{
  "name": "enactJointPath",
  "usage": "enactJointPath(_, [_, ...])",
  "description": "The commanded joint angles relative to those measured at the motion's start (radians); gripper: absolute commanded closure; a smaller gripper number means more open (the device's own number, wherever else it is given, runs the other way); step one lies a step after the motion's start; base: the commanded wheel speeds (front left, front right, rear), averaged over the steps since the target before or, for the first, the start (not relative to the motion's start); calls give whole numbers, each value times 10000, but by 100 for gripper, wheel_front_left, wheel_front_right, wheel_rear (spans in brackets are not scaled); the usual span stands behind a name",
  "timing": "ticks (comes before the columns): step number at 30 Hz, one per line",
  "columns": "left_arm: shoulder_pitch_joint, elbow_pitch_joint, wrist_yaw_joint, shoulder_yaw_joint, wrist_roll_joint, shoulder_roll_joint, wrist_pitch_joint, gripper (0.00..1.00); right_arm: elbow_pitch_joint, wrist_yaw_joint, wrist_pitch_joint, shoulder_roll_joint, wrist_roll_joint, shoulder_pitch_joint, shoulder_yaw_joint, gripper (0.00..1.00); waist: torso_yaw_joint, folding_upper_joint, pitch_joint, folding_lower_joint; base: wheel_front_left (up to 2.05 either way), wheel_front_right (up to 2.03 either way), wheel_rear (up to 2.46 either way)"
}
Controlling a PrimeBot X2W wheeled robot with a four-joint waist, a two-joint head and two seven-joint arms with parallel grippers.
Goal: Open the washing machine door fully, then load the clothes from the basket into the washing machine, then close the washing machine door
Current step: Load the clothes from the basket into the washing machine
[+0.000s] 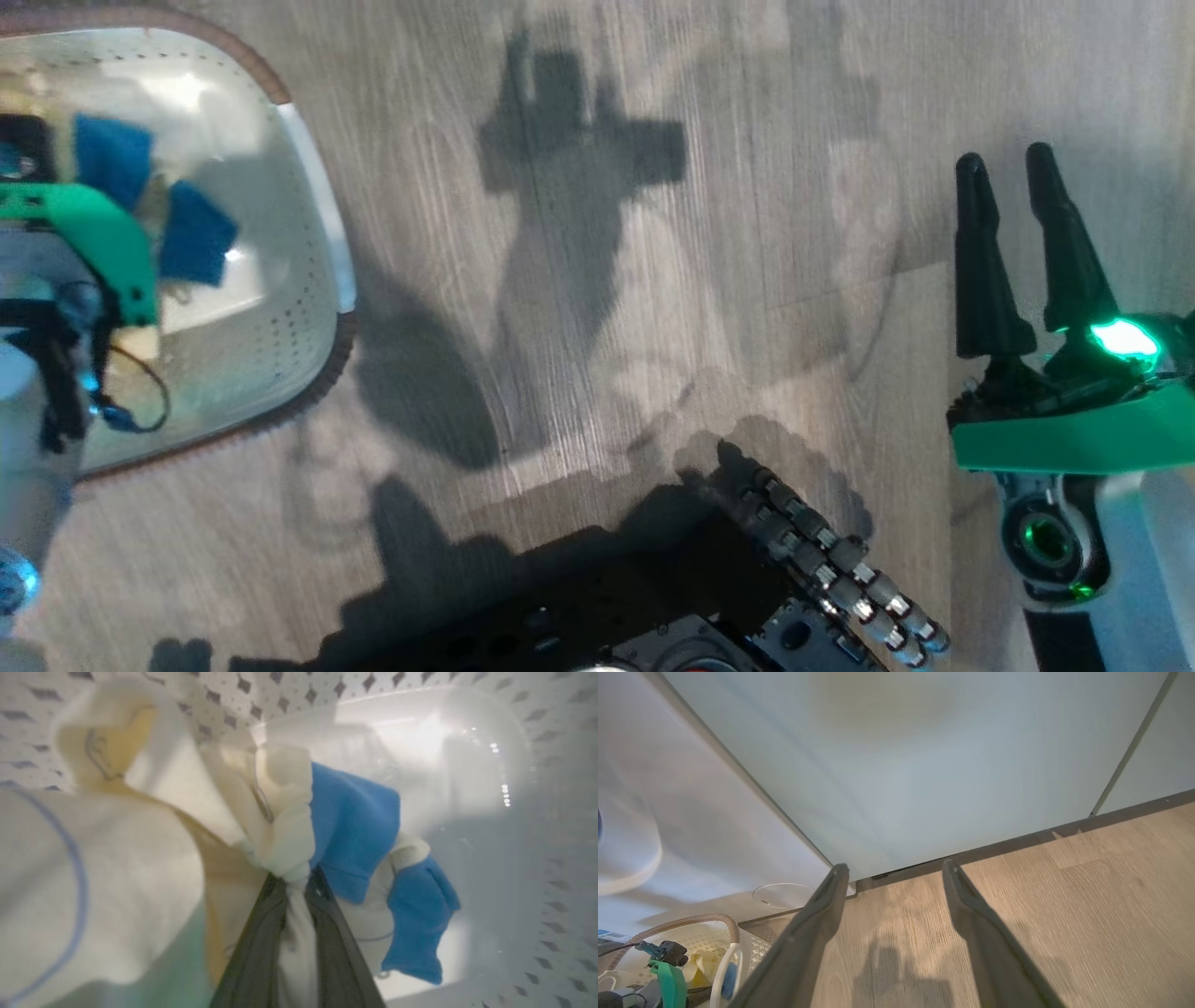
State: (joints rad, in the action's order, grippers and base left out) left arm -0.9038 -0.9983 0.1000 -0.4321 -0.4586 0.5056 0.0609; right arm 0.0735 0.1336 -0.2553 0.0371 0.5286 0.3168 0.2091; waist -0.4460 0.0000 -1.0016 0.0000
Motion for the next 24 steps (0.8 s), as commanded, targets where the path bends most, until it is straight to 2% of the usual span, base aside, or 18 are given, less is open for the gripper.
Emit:
enactJointPath(1, [429,158,58,139,-4,289,-108,100,174,-29,-65,131,-73,-289,50,0,136,0,116,0,0,0,0])
enactJointPath(13, [1230,2029,543,-146,31,-718,-1475,100,175,-29,-65,131,-1160,-648,-979,0,1357,0,1383,0,0,0,0])
enactJointPath(24, [2671,4211,984,-64,-281,-1665,-2932,100,291,-29,-65,131,-2508,-1427,-1935,0,2751,0,3468,0,0,0,0])
